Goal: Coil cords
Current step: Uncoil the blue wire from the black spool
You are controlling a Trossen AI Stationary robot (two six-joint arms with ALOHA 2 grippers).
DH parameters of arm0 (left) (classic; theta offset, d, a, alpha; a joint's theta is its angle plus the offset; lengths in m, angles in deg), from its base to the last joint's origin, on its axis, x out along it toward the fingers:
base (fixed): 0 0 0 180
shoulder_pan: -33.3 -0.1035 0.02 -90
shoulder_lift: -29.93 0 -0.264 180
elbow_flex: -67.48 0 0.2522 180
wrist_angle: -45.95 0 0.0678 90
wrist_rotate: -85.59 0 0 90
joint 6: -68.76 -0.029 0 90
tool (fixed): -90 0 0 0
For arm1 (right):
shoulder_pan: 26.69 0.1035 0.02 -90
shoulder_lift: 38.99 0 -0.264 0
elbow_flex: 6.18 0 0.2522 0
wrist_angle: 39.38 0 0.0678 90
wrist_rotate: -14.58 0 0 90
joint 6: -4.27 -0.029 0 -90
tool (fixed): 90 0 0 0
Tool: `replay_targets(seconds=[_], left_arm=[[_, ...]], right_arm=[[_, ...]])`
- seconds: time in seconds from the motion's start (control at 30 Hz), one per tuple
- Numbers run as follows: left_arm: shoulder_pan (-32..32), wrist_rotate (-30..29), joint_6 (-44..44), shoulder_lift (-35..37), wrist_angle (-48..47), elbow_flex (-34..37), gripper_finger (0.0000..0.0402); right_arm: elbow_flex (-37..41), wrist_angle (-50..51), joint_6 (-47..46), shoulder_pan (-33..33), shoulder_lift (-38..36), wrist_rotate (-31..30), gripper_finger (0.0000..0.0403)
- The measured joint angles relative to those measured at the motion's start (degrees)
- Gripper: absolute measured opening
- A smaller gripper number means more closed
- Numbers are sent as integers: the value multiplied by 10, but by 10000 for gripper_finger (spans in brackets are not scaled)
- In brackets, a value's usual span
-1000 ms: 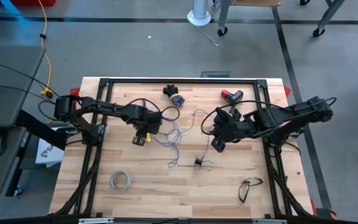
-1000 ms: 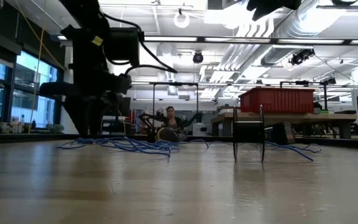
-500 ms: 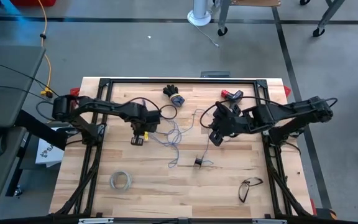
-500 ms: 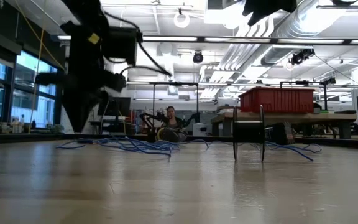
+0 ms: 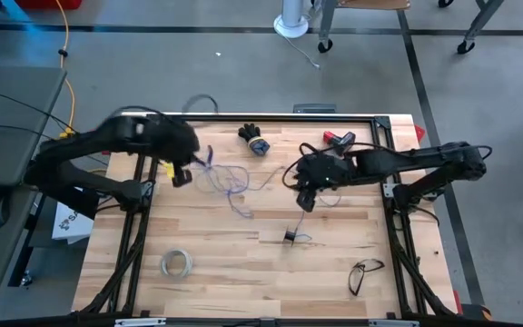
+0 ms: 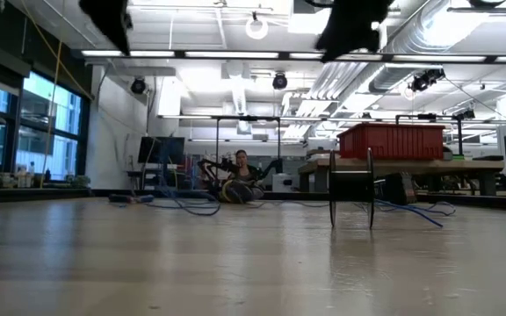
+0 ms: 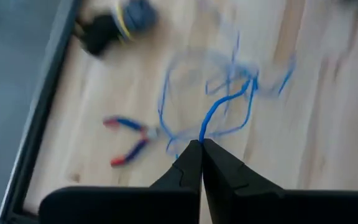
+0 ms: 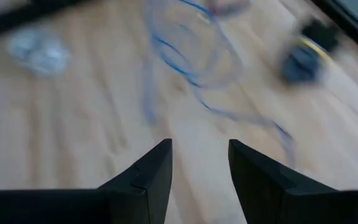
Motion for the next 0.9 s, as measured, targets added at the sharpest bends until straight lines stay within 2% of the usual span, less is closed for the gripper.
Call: replay_targets(seconds=[0.17,0.37,0.6,0.73,0.9], left_arm=[[3,39,35,31,89,-59,0],[4,27,53,25,108,-114,0],[5,27,53,9,113,-128,0],[5,27,56,-3,114,-128,0],[5,28,56,-16,113,-128,0]], right_arm=[[58,-192,53,-24,0,55,149],[94,-237,161,-36,26,65,149],[100,-329,218,-36,156,64,149],[100,-428,164,-44,233,59,149],[99,-513,154,-56,307,59,149]])
